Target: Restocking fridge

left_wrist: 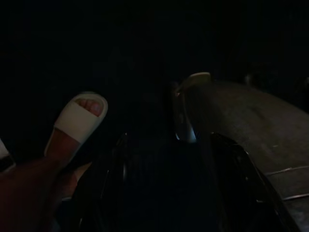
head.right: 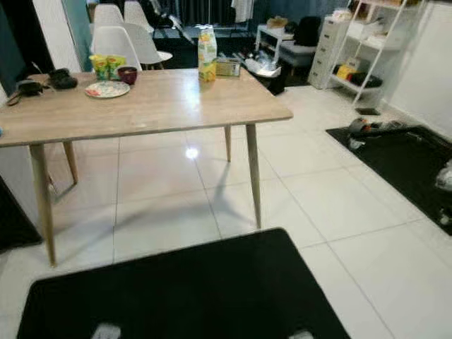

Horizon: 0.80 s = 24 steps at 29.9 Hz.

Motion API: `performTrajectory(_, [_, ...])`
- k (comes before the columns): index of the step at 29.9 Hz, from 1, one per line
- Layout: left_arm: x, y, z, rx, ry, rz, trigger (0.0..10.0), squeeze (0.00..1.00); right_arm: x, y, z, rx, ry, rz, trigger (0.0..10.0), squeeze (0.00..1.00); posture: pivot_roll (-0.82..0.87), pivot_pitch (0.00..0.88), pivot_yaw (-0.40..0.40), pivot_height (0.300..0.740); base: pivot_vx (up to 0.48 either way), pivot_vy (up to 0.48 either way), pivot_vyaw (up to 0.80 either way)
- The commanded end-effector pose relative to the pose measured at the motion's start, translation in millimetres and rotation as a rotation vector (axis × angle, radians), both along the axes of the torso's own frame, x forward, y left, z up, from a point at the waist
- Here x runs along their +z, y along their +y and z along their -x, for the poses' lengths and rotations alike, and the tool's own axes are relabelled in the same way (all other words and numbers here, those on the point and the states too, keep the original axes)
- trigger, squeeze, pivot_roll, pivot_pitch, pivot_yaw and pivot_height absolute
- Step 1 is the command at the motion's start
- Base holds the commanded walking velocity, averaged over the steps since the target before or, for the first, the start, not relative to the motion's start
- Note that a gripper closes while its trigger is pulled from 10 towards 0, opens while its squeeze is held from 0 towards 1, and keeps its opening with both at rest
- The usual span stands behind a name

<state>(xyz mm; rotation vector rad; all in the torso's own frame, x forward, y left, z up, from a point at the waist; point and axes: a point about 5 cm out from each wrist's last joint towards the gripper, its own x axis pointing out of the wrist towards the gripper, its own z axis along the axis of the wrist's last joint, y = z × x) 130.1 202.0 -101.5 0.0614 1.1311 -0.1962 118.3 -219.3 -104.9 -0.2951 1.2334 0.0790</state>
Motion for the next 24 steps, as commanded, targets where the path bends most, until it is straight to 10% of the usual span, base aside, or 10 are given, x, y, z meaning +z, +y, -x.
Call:
performTrajectory(1, [-2,-7.1,2.7,-0.022,0.017,0.013,10.0,0.00,1,-8.0,0.9,0.002,0.006,0.023,10.0,0.00,0.05,0.000,-0.047,0.740,0.315,0.000,0.00])
performTrajectory(24, [-1,-6.2,0.7,-0.018,0.015,0.012,10.0,0.00,0,2.0,-2.6,0.009,0.004,0.002,10.0,0.00,0.05,0.000,-0.034,0.740,0.310,0.000,0.00])
